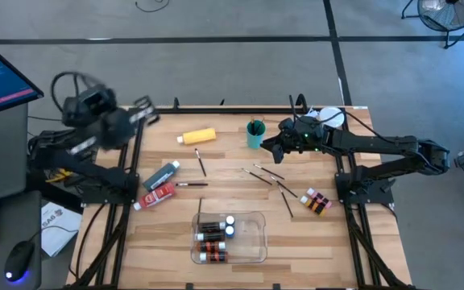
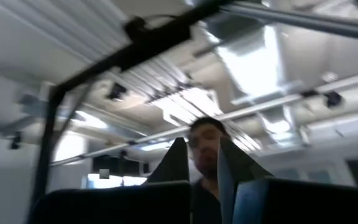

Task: Pick & Place Paint Supplies
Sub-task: Put the silver paint brush into the green cup

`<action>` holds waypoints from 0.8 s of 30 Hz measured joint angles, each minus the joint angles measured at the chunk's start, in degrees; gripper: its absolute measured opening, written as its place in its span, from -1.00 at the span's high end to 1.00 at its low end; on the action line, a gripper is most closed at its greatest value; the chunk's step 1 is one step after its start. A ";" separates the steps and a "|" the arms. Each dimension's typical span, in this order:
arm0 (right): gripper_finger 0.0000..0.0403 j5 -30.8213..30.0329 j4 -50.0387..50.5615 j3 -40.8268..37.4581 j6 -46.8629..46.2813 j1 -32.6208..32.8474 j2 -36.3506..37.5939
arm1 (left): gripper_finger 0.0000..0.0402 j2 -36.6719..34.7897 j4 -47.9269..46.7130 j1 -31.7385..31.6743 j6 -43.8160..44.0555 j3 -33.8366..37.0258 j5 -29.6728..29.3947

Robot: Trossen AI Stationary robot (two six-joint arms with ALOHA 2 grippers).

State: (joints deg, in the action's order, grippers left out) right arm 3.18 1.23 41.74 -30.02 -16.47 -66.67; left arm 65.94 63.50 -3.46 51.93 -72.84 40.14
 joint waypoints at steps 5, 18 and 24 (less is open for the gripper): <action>0.46 0.00 -0.04 0.00 0.00 0.00 0.00 | 1.00 2.97 -4.17 2.52 -1.14 -4.87 6.86; 0.46 0.00 0.02 0.00 0.00 0.00 -0.01 | 1.00 6.27 -5.67 0.77 -0.92 -5.42 7.95; 0.46 0.00 0.02 0.00 0.00 0.00 0.00 | 1.00 6.27 -7.17 0.82 -2.20 -5.40 9.35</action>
State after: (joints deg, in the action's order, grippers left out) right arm 3.18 1.26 41.74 -30.02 -16.47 -66.68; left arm 72.20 56.32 -2.64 49.74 -78.24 49.49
